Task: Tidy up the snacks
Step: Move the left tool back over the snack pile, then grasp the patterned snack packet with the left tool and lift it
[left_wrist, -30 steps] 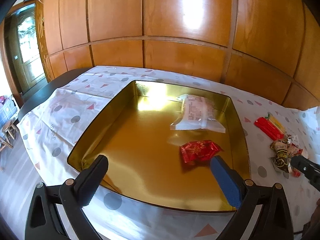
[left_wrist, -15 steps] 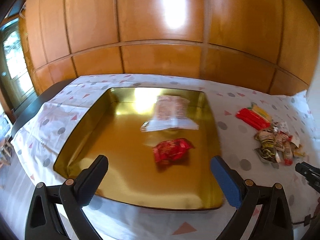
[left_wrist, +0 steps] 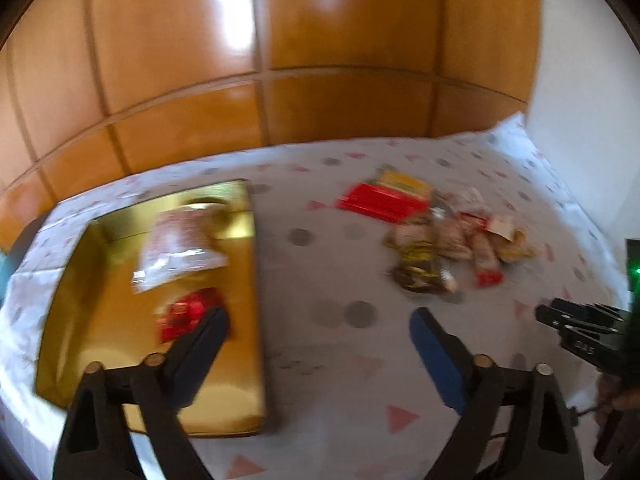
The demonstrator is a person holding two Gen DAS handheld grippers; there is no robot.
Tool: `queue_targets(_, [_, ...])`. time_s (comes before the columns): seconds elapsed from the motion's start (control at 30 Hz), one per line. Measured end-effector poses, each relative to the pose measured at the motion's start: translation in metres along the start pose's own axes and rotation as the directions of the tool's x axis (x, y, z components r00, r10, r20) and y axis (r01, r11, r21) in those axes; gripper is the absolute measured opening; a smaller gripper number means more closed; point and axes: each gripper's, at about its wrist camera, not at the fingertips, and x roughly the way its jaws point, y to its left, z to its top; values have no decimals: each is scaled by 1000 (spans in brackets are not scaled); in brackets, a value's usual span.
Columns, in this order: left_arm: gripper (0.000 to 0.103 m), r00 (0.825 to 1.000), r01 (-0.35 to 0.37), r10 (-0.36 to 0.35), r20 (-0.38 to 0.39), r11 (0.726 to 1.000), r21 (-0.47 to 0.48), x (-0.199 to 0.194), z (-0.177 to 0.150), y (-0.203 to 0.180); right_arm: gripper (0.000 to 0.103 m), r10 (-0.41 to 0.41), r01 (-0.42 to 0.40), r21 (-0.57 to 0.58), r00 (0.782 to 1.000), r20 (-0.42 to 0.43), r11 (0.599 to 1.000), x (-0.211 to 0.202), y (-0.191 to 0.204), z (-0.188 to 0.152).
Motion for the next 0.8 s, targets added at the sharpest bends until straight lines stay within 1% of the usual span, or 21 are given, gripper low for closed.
queue_targets(0.03, [77, 1000, 28, -28, -9, 999, 21, 4, 3, -7, 35, -3, 3, 0, 1000, 0, 1000, 1, -1, -1])
queue_targets(0.07, [73, 998, 56, -55, -18, 997, 51, 8, 6, -15, 35, -4, 4, 3, 1000, -3, 1000, 3, -3, -2])
queue_targets(0.1, [63, 997, 71, -69, -23, 995, 73, 9, 7, -21, 35, 1, -1, 10, 1000, -8, 1000, 5, -5, -3])
queue_targets(0.13, [55, 995, 101, -98, -34, 989, 107, 13, 11, -31, 35, 9, -9, 19, 1000, -14, 1000, 7, -7, -4])
queue_targets(0.17, [52, 989, 143, -138, -49, 981, 130, 19, 16, -41, 36, 13, -13, 17, 1000, -3, 1000, 7, -7, -5])
queue_targets(0.2, [46, 985, 170, -163, -59, 976, 140, 23, 19, -46, 38, 16, -16, 12, 1000, 1, 1000, 7, -7, -6])
queue_targets(0.23, [40, 974, 222, -212, -79, 963, 155, 30, 26, -57, 40, 18, -18, 8, 1000, 4, 1000, 8, -7, -6])
queue_targets(0.3, [40, 957, 284, -268, -111, 944, 170, 41, 33, -70, 43, 27, -27, 9, 1000, 13, 1000, 9, -6, -6])
queue_targets(0.33, [40, 945, 319, -298, -133, 929, 187, 51, 39, -81, 45, 35, -35, 12, 999, 18, 999, 9, -7, -6])
queue_targets(0.43, [37, 928, 359, -322, -185, 906, 223, 75, 49, -104, 49, 51, -51, 16, 998, 31, 999, 10, -6, -6])
queue_targets(0.57, [34, 910, 390, -334, -247, 891, 234, 109, 62, -123, 57, 73, -74, 16, 996, 51, 997, 10, -5, -9])
queue_targets(0.7, [30, 903, 388, -318, -288, 891, 234, 136, 68, -131, 62, 80, -81, 4, 995, 67, 997, 11, -2, -10])
queue_targets(0.8, [27, 906, 375, -302, -296, 897, 232, 154, 73, -134, 63, 86, -86, 3, 993, 76, 996, 11, -2, -11])
